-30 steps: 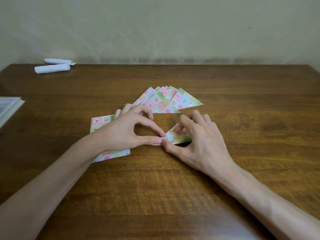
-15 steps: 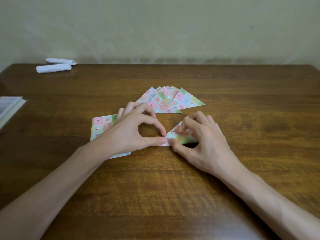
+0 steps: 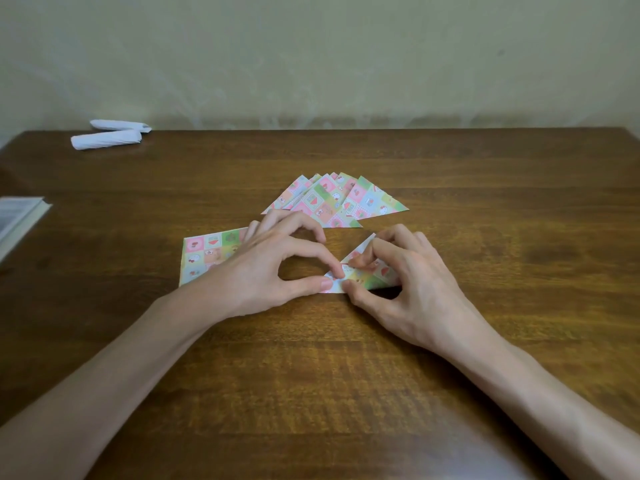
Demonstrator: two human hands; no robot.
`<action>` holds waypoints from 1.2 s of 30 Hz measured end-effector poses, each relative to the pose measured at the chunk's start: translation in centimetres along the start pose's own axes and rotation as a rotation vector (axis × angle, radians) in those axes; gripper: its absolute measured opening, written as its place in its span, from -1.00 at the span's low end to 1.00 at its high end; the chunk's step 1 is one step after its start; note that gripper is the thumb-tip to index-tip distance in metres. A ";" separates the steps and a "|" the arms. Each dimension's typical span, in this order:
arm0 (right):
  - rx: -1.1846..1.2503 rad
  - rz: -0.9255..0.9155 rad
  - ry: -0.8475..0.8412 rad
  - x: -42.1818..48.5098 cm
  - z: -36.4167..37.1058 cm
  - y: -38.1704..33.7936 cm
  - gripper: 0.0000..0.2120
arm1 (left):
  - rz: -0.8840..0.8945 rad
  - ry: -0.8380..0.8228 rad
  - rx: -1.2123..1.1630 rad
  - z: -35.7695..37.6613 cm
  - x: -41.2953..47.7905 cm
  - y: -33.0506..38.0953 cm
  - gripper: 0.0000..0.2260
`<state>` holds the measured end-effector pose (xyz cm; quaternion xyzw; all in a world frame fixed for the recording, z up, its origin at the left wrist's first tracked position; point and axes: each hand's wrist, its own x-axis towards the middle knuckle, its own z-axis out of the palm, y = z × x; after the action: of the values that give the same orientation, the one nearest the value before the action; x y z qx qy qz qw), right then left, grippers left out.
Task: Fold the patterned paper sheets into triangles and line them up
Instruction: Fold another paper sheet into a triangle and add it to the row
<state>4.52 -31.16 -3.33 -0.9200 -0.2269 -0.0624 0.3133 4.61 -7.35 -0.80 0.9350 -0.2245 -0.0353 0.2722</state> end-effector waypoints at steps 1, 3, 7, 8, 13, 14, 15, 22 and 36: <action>0.031 0.007 -0.008 0.0 -0.1 0.2 -0.81 | 0.001 -0.007 0.002 0.0 0.0 0.0 -0.81; 0.053 0.003 -0.016 0.0 -0.3 0.4 -0.83 | 0.021 -0.011 0.000 0.0 0.1 -0.1 -0.84; 0.008 -0.014 -0.029 0.0 -0.4 0.5 -0.82 | 0.111 -0.027 0.009 0.4 0.0 -0.3 -0.86; -0.006 -0.022 -0.023 0.0 -0.5 0.5 -0.80 | 0.128 -0.027 0.029 0.5 -0.1 -0.3 -0.86; -0.029 -0.043 0.004 -0.3 -1.0 1.0 -0.67 | 0.180 -0.041 0.091 0.6 -0.1 -0.3 -0.78; -0.032 -0.046 0.008 -0.3 -1.0 1.0 -0.68 | 0.193 -0.035 0.097 0.7 -0.2 -0.2 -0.76; -0.038 -0.048 0.013 -0.3 -1.0 1.0 -0.68 | 0.208 -0.026 0.103 0.7 -0.2 -0.2 -0.74; -0.075 -0.058 0.009 -0.4 -1.2 1.0 -0.63 | 0.241 0.009 0.145 0.9 -0.4 -0.2 -0.72; 0.015 -0.003 -0.066 -0.2 -1.6 1.2 -0.74 | 0.230 0.105 0.177 1.8 -0.3 0.5 -0.76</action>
<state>4.91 -33.08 -2.75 -0.9189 -0.2388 -0.0307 0.3126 3.80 -8.43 -2.08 0.9241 -0.3177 0.0651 0.2022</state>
